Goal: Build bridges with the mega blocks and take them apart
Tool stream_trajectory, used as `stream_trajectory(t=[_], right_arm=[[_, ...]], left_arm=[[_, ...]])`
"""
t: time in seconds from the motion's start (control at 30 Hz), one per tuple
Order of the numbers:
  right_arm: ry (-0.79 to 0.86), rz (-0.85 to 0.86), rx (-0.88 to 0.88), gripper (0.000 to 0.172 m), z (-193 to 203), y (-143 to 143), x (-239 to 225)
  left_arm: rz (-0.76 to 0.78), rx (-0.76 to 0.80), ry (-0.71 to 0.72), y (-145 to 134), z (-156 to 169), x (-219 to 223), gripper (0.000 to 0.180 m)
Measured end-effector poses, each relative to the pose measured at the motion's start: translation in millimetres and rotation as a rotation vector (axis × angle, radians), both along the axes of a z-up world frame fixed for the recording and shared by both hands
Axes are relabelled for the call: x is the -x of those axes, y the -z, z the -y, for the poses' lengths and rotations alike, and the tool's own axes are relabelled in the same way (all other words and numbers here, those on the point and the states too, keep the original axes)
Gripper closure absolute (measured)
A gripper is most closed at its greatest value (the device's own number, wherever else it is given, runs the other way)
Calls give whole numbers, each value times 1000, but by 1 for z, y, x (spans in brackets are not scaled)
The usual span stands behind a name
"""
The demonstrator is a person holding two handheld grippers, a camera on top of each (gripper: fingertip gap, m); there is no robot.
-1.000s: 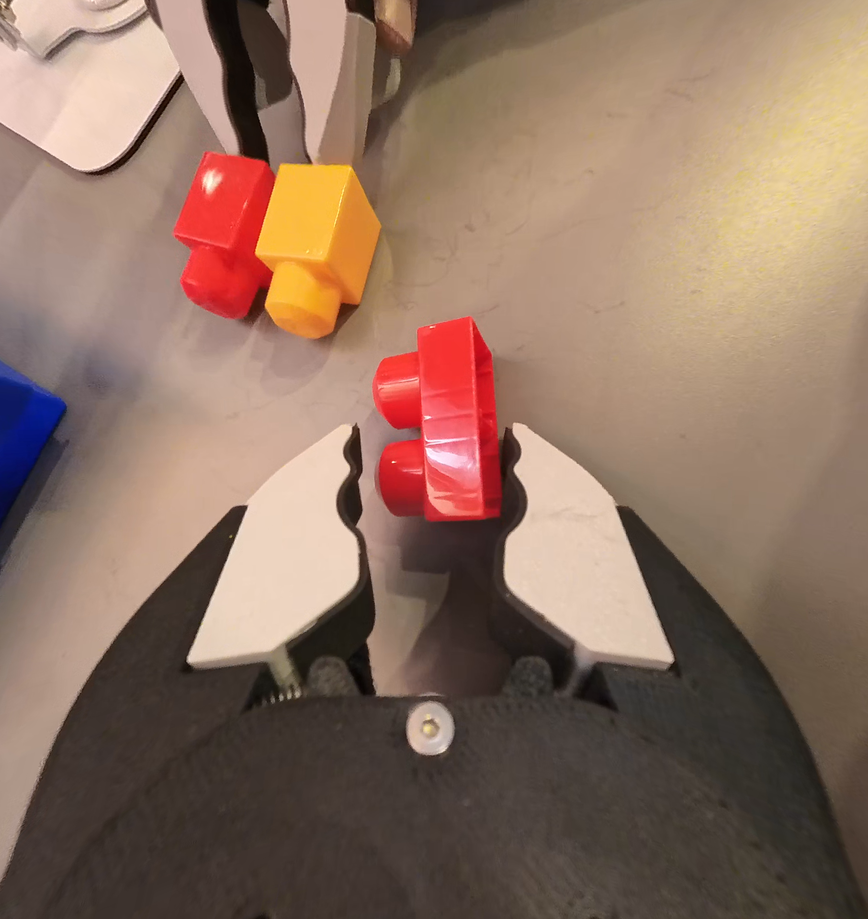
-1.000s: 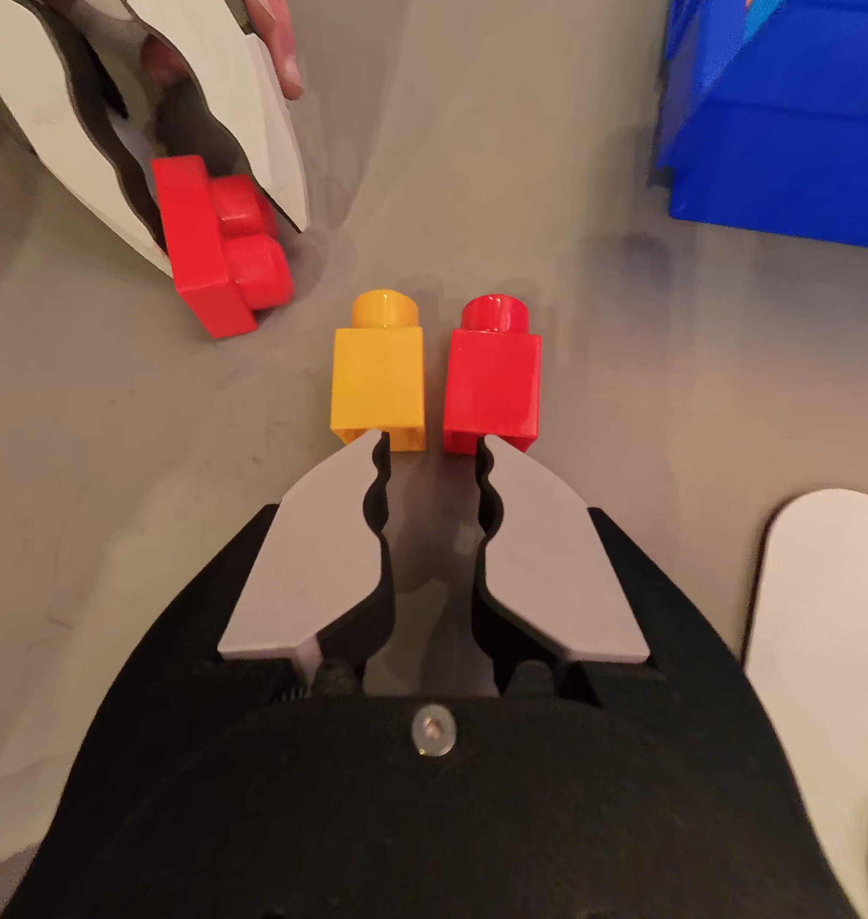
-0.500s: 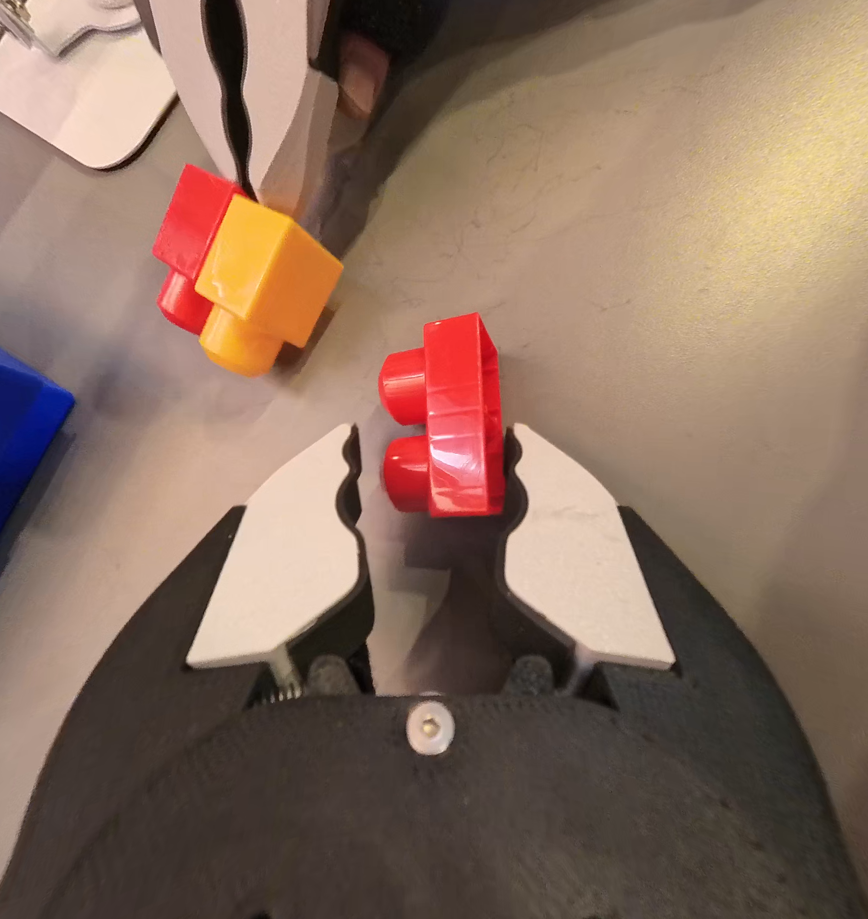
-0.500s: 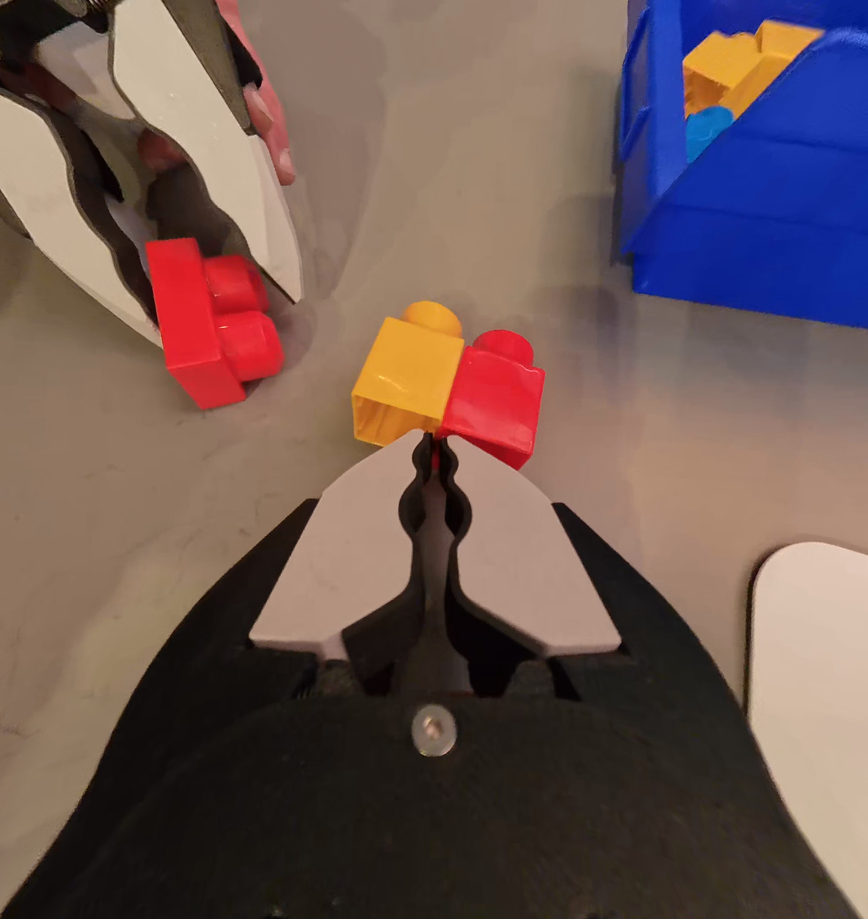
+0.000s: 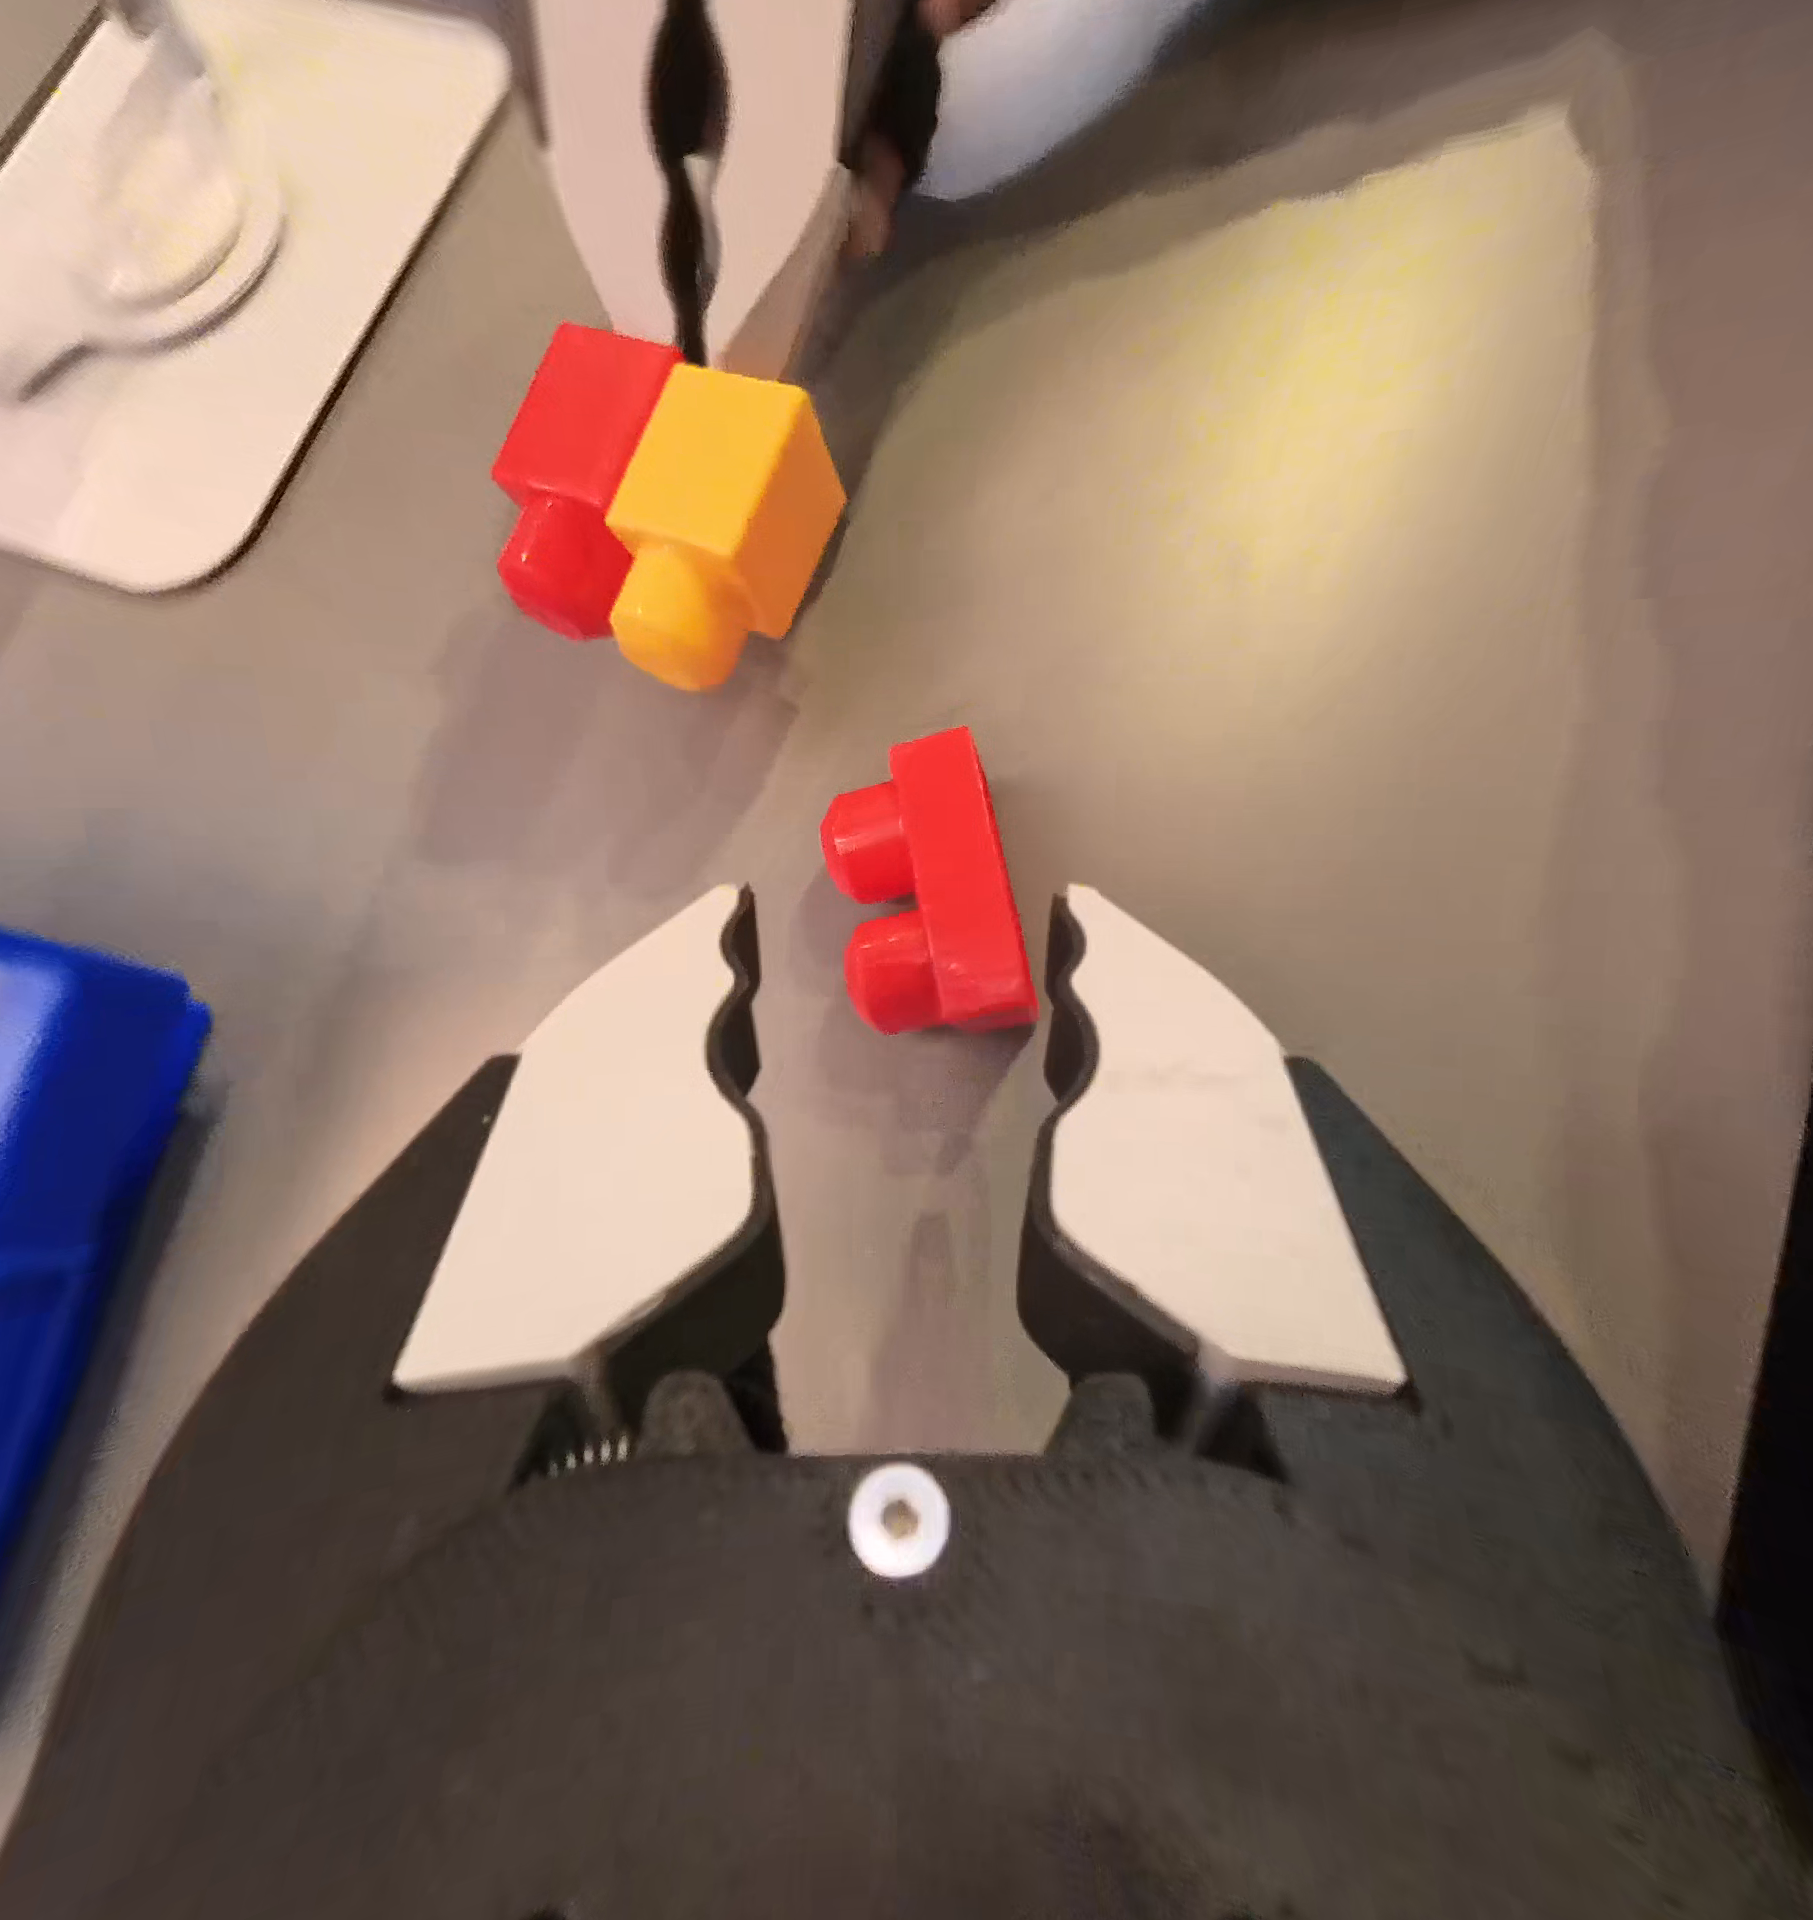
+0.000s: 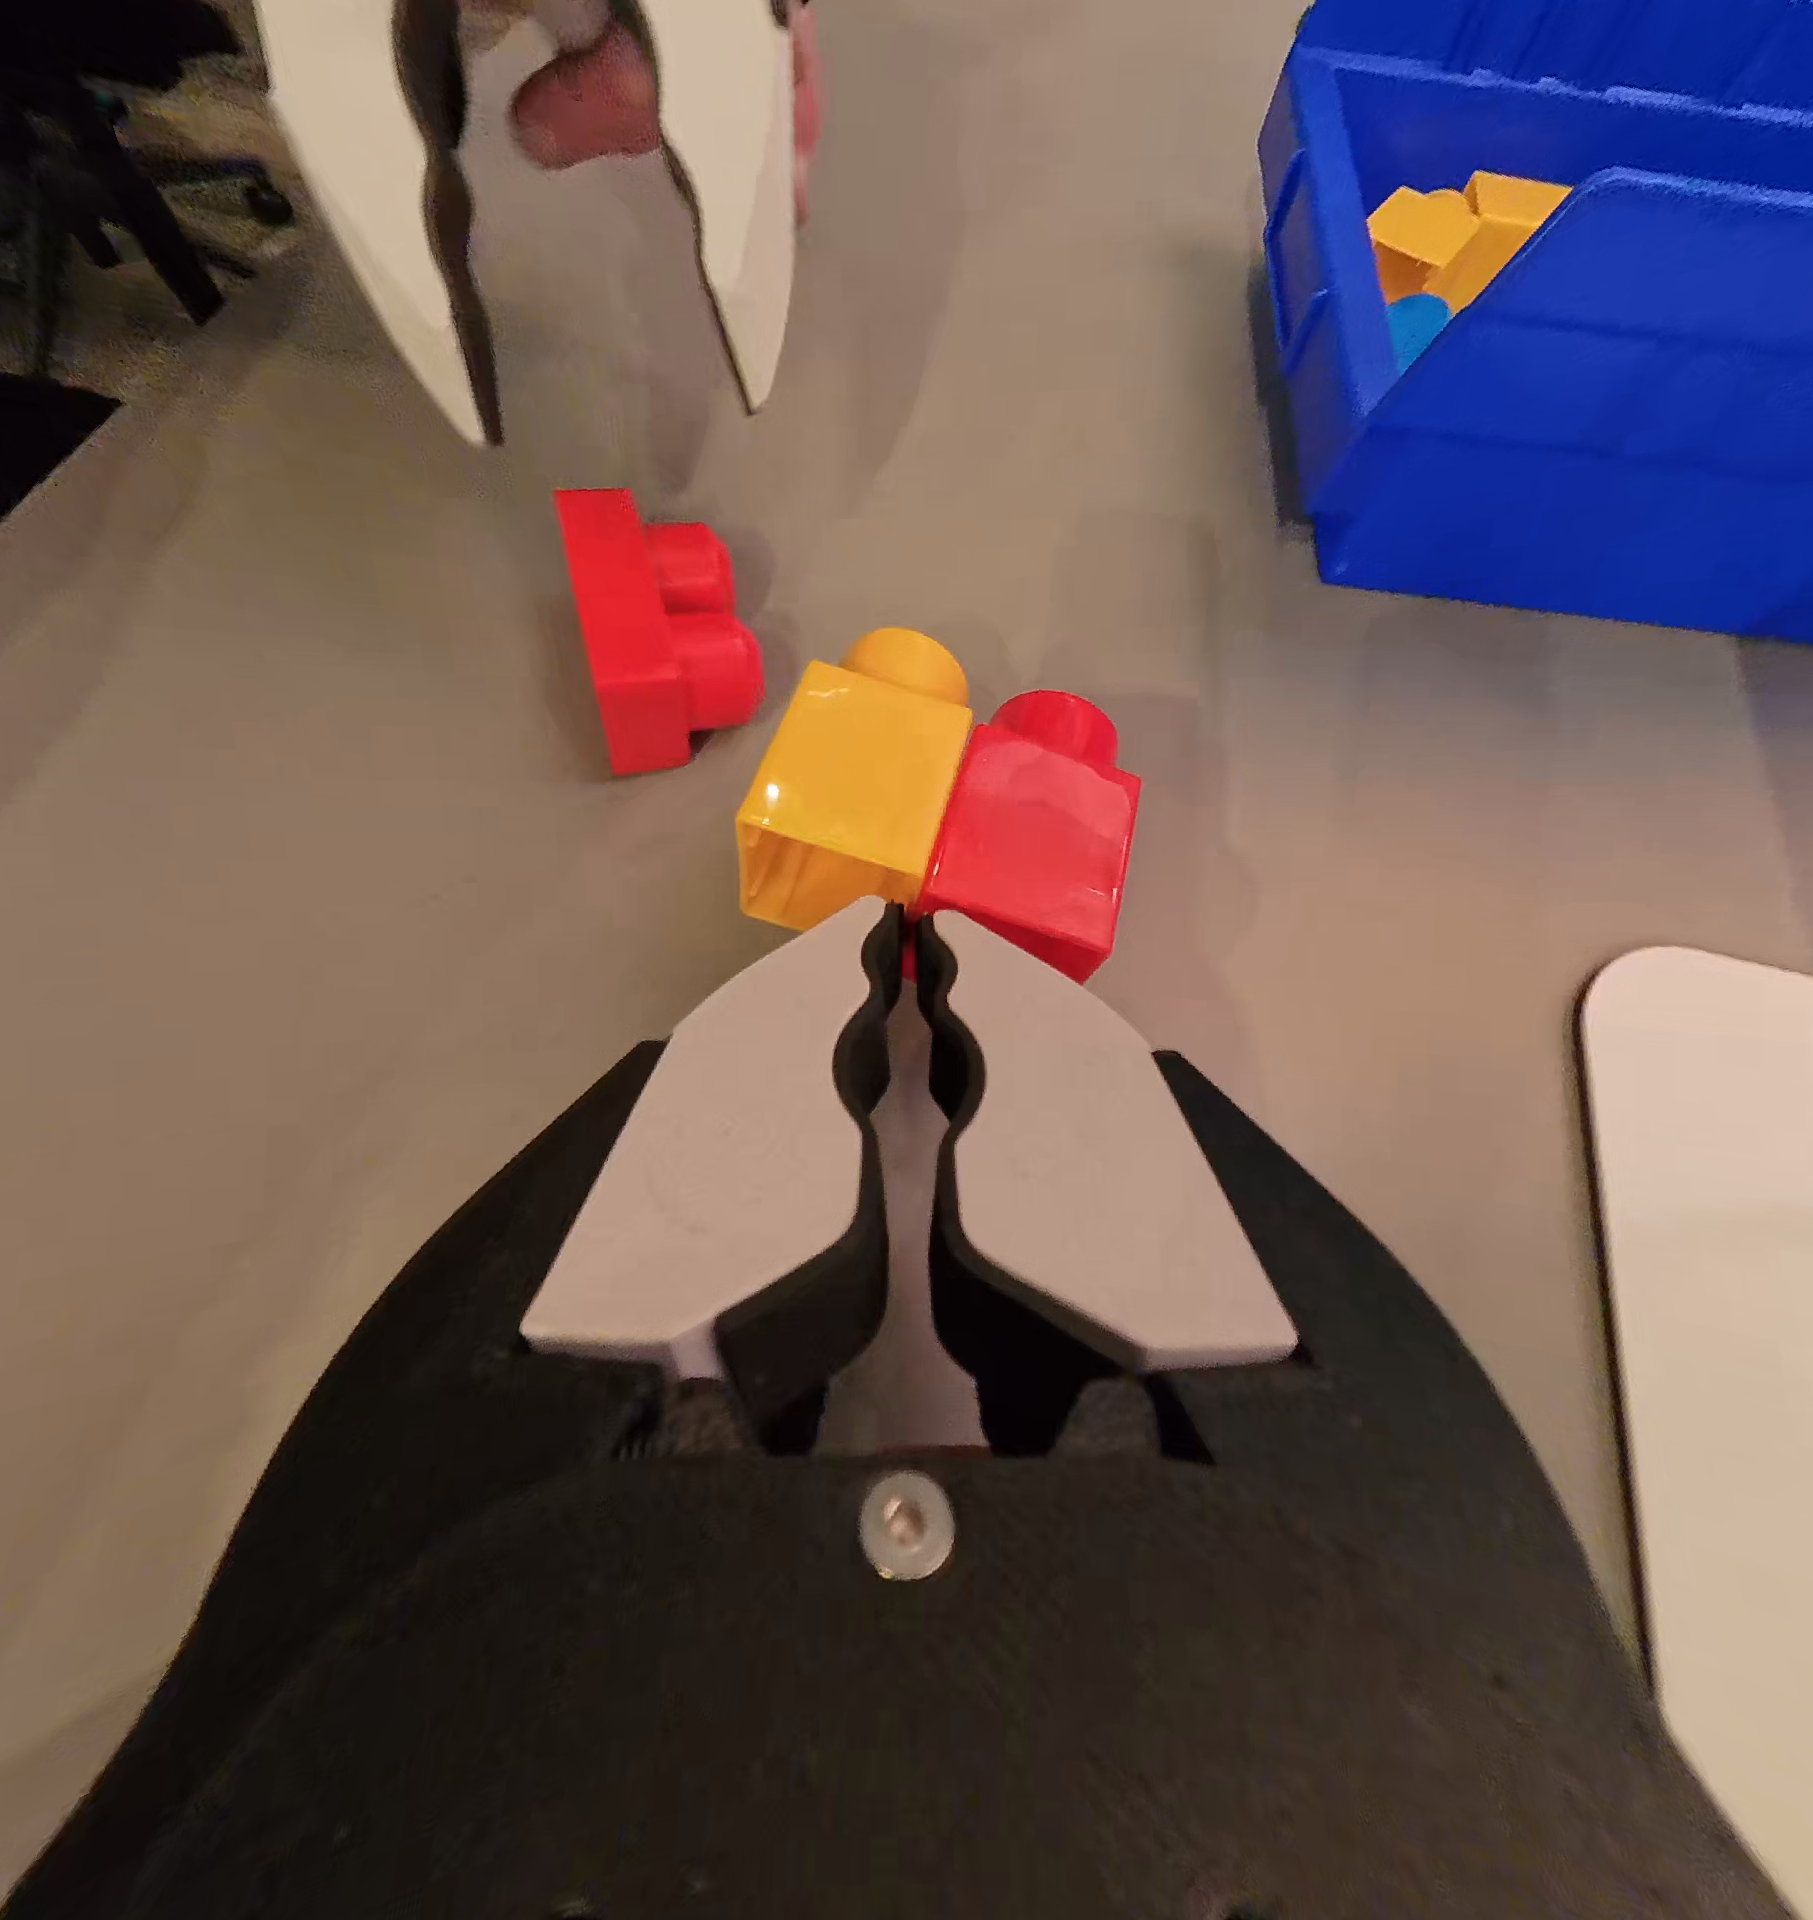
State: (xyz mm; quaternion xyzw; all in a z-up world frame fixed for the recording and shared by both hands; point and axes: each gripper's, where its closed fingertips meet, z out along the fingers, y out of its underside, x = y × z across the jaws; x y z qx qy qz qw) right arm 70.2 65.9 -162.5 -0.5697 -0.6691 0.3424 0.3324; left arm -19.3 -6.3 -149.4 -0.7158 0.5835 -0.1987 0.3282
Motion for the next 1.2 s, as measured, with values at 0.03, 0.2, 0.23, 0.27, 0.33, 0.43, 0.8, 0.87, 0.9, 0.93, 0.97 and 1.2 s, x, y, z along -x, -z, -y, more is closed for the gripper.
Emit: stream_trajectory(t=[0.03,0.2,0.23,0.27,0.33,0.43,0.8,0.87,0.9,0.93,0.97,1.2], right_arm=[[1,-4,8,169,2,0,-3],[17,-10,29,170,6,2,-17],[18,-6,28,170,7,3,-18],[15,-2,26,169,7,4,-19],[13,-1,26,169,7,5,-19],[13,7,25,169,7,8,-20],[27,3,38,170,0,9,-25],[27,3,37,170,0,9,-25],[26,3,35,170,1,9,-25],[24,3,34,170,1,8,-25],[21,4,33,170,2,8,-25],[1,1,39,170,5,9,-25]], left_arm=[[-40,-14,91,0,3,1,126],[-279,-107,357,11,-11,13,109],[-300,-106,402,15,-12,14,107],[-327,-104,438,19,-15,16,106],[-369,-103,470,29,-24,17,106],[-383,-83,502,40,-28,14,107],[-166,-67,435,41,2,-38,96],[-190,-39,432,50,-1,-36,94],[-187,-26,453,53,1,-36,94],[-164,-1,478,53,6,-36,95],[-163,4,491,55,6,-35,94],[-107,93,586,57,17,-37,103]])
